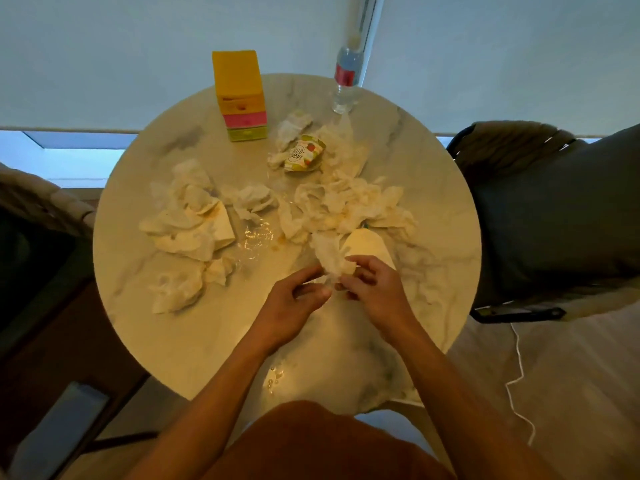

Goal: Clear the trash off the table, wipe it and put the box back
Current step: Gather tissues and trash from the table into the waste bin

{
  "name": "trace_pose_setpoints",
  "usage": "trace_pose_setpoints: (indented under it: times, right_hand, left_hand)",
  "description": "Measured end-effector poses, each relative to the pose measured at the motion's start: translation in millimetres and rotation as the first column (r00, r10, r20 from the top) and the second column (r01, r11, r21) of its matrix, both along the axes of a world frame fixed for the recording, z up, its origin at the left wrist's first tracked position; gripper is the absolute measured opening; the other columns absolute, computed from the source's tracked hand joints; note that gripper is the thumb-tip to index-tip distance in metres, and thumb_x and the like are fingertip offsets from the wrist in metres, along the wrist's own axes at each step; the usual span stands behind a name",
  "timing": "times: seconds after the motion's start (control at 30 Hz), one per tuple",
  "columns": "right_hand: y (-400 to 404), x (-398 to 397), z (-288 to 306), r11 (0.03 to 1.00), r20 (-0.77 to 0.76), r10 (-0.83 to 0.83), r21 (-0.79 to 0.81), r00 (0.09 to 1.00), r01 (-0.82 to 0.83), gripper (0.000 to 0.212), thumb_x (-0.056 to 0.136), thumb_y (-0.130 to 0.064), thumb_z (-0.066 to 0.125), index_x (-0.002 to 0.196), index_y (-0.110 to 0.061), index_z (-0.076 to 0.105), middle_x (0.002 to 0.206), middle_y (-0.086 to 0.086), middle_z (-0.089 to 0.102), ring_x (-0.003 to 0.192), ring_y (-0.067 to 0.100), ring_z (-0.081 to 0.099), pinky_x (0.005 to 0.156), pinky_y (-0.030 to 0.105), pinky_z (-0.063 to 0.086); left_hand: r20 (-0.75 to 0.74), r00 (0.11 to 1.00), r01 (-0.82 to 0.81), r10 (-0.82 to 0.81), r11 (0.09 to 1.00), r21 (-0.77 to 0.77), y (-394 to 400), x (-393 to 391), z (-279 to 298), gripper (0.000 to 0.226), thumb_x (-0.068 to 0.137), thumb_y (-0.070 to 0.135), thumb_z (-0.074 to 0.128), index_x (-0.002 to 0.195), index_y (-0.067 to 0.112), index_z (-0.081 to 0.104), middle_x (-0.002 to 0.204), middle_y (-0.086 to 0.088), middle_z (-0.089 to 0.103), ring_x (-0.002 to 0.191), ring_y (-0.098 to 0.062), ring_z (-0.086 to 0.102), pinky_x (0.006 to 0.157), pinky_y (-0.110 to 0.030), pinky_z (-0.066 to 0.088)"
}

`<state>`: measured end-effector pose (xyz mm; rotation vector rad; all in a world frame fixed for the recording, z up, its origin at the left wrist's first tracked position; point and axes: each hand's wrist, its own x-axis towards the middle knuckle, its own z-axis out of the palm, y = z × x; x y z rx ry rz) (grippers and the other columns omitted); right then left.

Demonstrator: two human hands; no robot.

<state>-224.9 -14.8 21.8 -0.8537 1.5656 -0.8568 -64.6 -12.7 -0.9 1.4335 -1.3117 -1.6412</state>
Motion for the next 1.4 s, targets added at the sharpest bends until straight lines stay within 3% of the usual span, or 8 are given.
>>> trace_pose_setpoints:
  times: [0.23,0.37,0.43,0.63,0.73,0.97,1.27,1.4]
  right_hand:
    - [-27.1,5.7,1.1,0.888,0.059,0.431,0.148,0.900,-0.435,0.019,0.090,-0.006,0.059,0.098,-0.019,0.070,0.087,0.005,0.070,0.075,0.008,0.063,0.064,0.021,0.050]
    - [-74.0,-15.6,-16.7,0.987,-0.334,0.152,0.005,0.930,-0.159,0.027,0.087,-0.009,0.057,0.108,-0.023,0.067,0.097,0.008,0.065,0.084,0.016,0.063,0.071,0.024,0.050]
    - [-95.1,-29.9,-29.5,0.993,-0.556,0.039,-0.073,0.831,-0.095,0.040,0.087,-0.018,0.059,0.126,-0.027,0.057,0.117,0.010,0.055,0.103,0.023,0.058,0.088,0.029,0.044]
    - [-124.2,-47.8,-61.0,0.968,-0.712,0.206,0.046,0.671,-0.248,0.044,0.087,-0.032,0.062,0.129,-0.020,0.058,0.129,0.012,0.053,0.117,0.030,0.053,0.096,0.035,0.041]
    - [-121.7,-50.0,-61.0,0.979,-0.678,0.116,-0.046,0.726,-0.199,0.034,0.085,-0.025,0.065,0.116,-0.012,0.068,0.121,0.008,0.064,0.112,0.023,0.058,0.096,0.032,0.043]
    - [-69.8,-81.5,-18.1,0.956,-0.306,-0.160,-0.284,0.938,0.070,0.004,0.082,-0.021,0.072,0.086,-0.019,0.072,0.079,-0.006,0.069,0.071,0.002,0.061,0.067,0.017,0.052]
    - [43.4,-206.4,-34.3,0.981,-0.016,-0.188,-0.050,0.982,0.187,0.019,0.086,-0.005,0.066,0.104,-0.011,0.063,0.084,0.005,0.067,0.068,0.009,0.065,0.065,0.026,0.054]
    - [100.1,-267.6,-69.5,0.971,-0.022,-0.219,0.094,0.976,0.220,0.018,0.090,-0.012,0.062,0.107,-0.019,0.065,0.099,0.001,0.068,0.089,0.014,0.066,0.070,0.024,0.053]
  left_hand:
    - [-0.045,0.985,-0.165,0.164,0.986,-0.032,-1.2,3.2,-5.6,0.024,0.088,0.004,0.063,0.110,0.013,0.066,0.096,-0.001,0.072,0.084,-0.009,0.069,0.071,-0.018,0.052]
    - [0.017,0.955,-0.295,0.296,0.955,-0.026,-10.4,7.6,-6.7,0.010,0.091,0.006,0.060,0.096,0.010,0.068,0.083,-0.005,0.071,0.072,-0.005,0.066,0.064,-0.016,0.051]
    - [0.063,0.946,-0.318,0.318,0.948,-0.021,-13.9,10.2,-6.9,0.008,0.091,0.012,0.061,0.092,0.012,0.069,0.079,-0.008,0.070,0.069,-0.006,0.066,0.061,-0.017,0.051]
    - [0.114,0.935,-0.338,0.335,0.941,0.011,-12.0,11.1,-5.4,0.019,0.086,0.028,0.068,0.086,0.009,0.069,0.078,-0.017,0.068,0.067,-0.024,0.061,0.065,-0.034,0.050]
    - [0.108,0.930,-0.356,0.351,0.934,0.028,-8.2,6.1,1.8,0.014,0.083,0.019,0.070,0.085,0.006,0.070,0.075,-0.012,0.068,0.066,-0.010,0.060,0.065,-0.025,0.047]
    - [0.111,0.903,-0.424,0.416,0.903,0.068,3.7,-25.3,3.3,0.025,0.076,0.008,0.073,0.085,-0.009,0.057,0.082,-0.022,0.065,0.068,-0.017,0.056,0.066,-0.031,0.049]
    - [0.123,0.956,-0.280,0.267,0.955,0.102,58.6,-131.3,5.2,0.018,0.082,0.010,0.071,0.097,0.017,0.067,0.086,-0.002,0.072,0.075,-0.013,0.069,0.071,-0.028,0.055]
    - [0.159,0.969,-0.212,0.188,0.966,0.149,93.4,-190.7,-7.9,0.018,0.083,0.012,0.069,0.100,0.020,0.071,0.088,0.005,0.072,0.078,-0.012,0.066,0.073,-0.027,0.055]
